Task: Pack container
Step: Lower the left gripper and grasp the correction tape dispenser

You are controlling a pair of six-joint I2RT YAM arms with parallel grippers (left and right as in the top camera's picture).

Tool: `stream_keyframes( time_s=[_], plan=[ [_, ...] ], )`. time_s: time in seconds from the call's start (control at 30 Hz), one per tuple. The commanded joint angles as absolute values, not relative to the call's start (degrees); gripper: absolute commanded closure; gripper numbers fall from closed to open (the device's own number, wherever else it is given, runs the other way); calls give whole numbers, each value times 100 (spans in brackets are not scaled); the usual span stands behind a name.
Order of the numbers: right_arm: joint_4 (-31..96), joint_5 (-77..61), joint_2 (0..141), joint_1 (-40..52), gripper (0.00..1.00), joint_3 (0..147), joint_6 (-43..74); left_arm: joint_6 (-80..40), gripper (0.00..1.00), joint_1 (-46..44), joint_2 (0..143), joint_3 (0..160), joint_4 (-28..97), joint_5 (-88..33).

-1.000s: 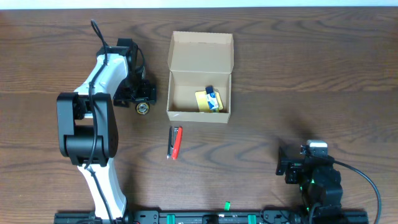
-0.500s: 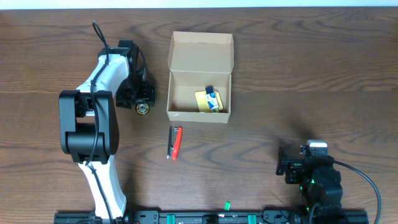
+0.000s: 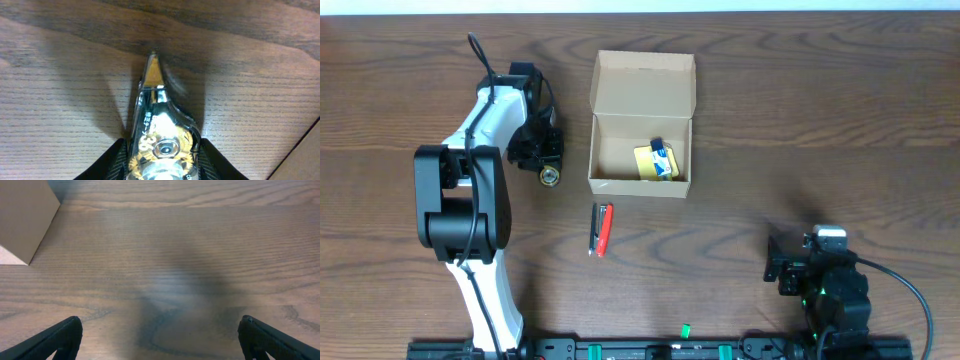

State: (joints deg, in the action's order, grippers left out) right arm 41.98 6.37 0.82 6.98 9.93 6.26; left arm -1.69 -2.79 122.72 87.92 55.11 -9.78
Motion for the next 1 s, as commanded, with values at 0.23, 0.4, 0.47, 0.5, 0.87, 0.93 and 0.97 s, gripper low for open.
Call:
stream_keyframes(
  time_s=[0.23, 0.4, 0.47, 0.5, 0.87, 0.93, 0.97],
  plan=[
    [4215, 635, 32, 646, 1, 932, 550, -478, 94, -281, 12291, 8838, 5520, -1015],
    [4215, 635, 32, 646, 1, 932, 550, -478, 94, -281, 12267, 8899, 5542, -1015],
    [4215, 635, 32, 646, 1, 932, 550, -478, 95, -281, 12258, 8932, 5568, -1015],
    [4215, 635, 32, 646, 1, 932, 550, -478, 94, -281, 12248, 8945, 5572, -1015],
    [4215, 635, 32, 646, 1, 932, 550, -475, 94, -281, 12060, 8958, 5570, -1011],
    [4215, 635, 32, 646, 1, 932, 550, -475, 94, -281, 12046, 8960, 5570, -1011],
    [4215, 635, 32, 646, 1, 932, 550, -475, 95, -281, 12031, 8960, 5572, -1013]
  ],
)
